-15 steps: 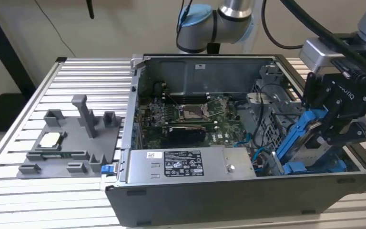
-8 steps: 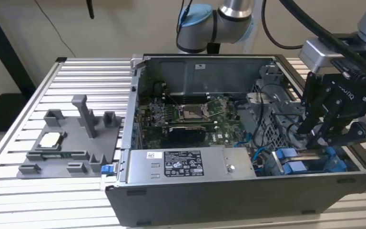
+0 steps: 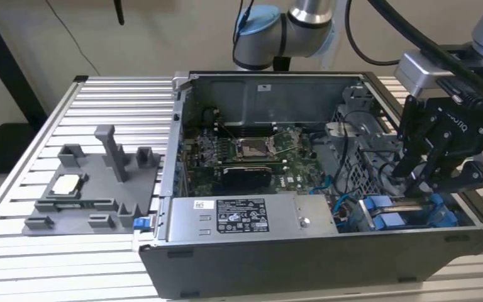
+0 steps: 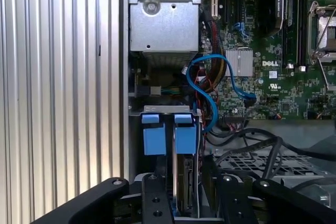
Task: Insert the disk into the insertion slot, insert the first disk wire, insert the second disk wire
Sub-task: 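Insert the disk into the insertion slot, then insert the first disk wire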
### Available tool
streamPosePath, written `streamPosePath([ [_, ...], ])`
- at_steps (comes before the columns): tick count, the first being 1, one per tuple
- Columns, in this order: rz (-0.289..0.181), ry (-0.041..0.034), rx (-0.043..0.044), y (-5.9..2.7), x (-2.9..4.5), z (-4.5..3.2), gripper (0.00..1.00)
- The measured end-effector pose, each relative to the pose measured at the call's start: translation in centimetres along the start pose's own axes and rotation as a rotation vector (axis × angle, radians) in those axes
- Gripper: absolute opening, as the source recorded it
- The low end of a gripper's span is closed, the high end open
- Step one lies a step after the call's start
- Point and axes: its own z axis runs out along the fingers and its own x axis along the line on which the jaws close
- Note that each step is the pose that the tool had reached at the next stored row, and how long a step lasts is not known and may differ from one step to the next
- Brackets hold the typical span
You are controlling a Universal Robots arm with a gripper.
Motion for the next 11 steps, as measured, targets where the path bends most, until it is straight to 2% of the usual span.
streamPosePath([
  [7, 0.000, 0.0059, 0.0001, 0.00, 0.00, 0.03, 0.40],
  [11, 0.000, 0.0068, 0.0001, 0.00, 0.00, 0.04, 0.40],
])
